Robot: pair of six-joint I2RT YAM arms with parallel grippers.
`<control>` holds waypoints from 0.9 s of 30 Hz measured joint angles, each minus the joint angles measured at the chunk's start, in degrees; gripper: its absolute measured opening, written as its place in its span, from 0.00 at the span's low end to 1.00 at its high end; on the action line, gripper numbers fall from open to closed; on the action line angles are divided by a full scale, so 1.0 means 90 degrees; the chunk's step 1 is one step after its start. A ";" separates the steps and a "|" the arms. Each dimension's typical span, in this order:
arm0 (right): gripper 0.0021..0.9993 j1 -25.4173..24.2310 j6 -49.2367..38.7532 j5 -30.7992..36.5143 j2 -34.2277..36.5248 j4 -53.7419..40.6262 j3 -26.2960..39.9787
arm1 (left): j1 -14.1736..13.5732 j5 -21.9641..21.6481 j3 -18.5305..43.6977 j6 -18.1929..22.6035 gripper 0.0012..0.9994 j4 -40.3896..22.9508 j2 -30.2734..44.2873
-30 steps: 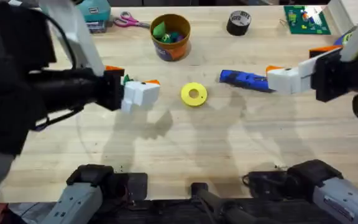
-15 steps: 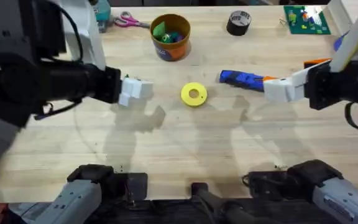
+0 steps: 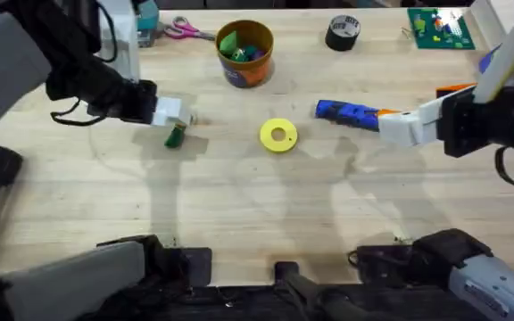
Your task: Pick up the gripper from the table and insert it into the empty holder that is missing its gripper. Then pick up a screw, insert it into the mounting hole, and use the screwdriver to tighten it. Finally, clean up the table by picking up the vegetable and placing it into the bucket.
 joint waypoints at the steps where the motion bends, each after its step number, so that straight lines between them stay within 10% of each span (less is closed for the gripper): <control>1: 1.00 0.0000 0.0000 0.0000 0.0000 0.0002 0.0000 | 0.0094 -0.0010 0.0000 0.0025 0.99 0.0054 0.0104; 19: 1.00 0.0000 0.0000 0.0000 0.0000 0.0002 -0.0001 | -0.0230 -0.0109 0.0002 0.0381 0.99 0.0782 0.1882; 27: 1.00 0.0000 0.0000 0.0000 0.0000 0.0002 -0.0002 | -0.0230 -0.0180 0.0002 0.0397 0.59 0.0835 0.1915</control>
